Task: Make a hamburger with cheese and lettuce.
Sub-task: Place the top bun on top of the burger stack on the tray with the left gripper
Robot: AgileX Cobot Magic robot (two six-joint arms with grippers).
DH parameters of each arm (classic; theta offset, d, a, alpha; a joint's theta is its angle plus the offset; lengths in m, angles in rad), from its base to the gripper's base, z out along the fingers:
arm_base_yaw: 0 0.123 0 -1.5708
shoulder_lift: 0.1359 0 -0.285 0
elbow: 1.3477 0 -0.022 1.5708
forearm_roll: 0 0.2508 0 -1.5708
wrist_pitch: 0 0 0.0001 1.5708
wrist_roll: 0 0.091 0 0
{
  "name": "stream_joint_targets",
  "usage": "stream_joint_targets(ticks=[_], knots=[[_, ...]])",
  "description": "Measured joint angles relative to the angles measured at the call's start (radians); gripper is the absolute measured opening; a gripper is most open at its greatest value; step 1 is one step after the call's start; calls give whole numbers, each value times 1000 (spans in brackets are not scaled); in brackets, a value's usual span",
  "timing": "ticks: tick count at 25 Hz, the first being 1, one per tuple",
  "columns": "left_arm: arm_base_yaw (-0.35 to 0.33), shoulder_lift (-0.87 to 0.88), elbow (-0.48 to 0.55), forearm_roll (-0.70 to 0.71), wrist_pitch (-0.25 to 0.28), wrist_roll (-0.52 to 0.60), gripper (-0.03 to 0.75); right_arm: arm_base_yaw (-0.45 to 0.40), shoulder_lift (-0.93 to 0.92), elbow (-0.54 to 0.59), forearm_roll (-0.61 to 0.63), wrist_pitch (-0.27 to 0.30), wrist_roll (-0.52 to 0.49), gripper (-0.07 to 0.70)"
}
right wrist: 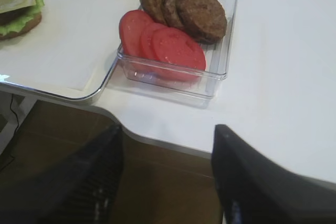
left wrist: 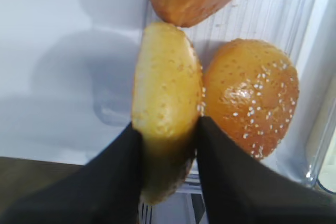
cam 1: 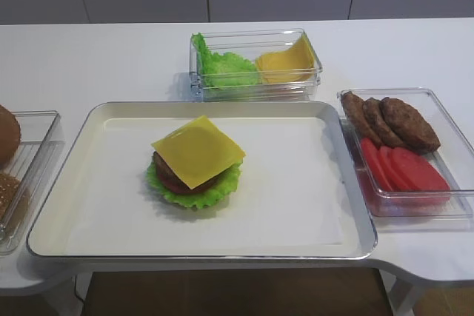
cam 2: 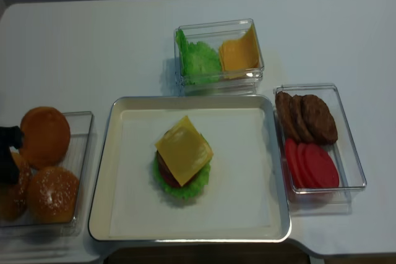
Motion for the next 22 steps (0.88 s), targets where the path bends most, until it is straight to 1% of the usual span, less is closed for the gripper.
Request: stream_joint_targets(ticks=[12,18,22], knots=[[0,-66,0,-3,2,-10,225,0,0,0,0,0,0,424],[0,-75,0,-43,2,-10,225,0,0,0,0,0,0,424],[0,-109,0,-45,4,-12,225,0,0,0,0,0,0,424]])
